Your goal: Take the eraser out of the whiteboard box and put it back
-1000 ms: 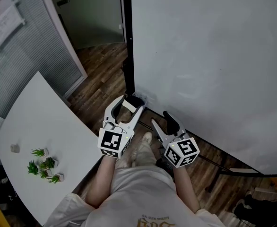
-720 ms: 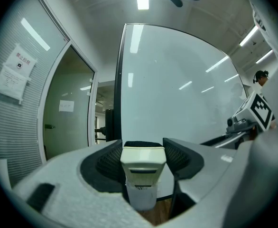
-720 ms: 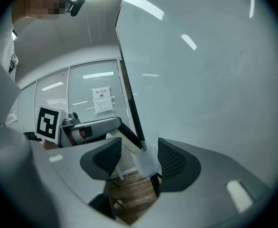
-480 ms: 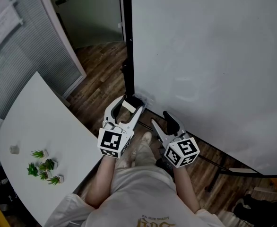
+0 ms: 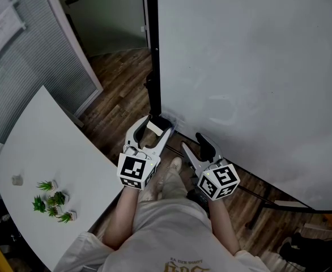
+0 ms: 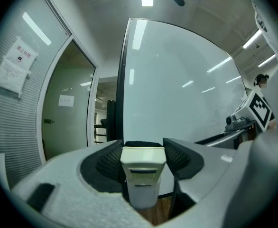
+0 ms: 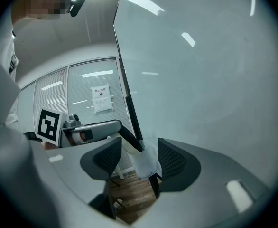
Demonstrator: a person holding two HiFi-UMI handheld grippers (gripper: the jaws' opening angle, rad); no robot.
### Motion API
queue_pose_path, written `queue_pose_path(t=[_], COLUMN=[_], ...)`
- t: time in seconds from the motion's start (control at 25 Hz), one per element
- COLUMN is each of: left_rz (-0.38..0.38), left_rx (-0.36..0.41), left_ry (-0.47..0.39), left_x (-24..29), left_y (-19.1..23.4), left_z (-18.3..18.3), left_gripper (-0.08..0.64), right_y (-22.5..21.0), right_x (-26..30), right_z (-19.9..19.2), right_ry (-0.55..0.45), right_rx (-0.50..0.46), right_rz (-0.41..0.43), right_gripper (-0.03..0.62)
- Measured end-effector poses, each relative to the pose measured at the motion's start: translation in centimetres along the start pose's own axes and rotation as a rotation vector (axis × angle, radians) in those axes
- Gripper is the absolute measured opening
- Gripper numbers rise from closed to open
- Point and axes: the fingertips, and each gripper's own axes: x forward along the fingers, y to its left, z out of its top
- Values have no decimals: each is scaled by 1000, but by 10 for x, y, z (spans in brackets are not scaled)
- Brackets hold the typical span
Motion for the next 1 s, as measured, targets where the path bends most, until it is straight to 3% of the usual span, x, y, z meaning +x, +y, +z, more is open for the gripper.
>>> queue_pose_path(t=[1.0], left_rz=[-15], left_rx=[-15], left_ry=[56], left_x=[17], left_y=[2], left_z=[-22], left_gripper=[267], right_y=[-5], right_x=[13], right_z=[-9], right_ry=[36], right_rx=[12], right_rz=[22], right_gripper=[236])
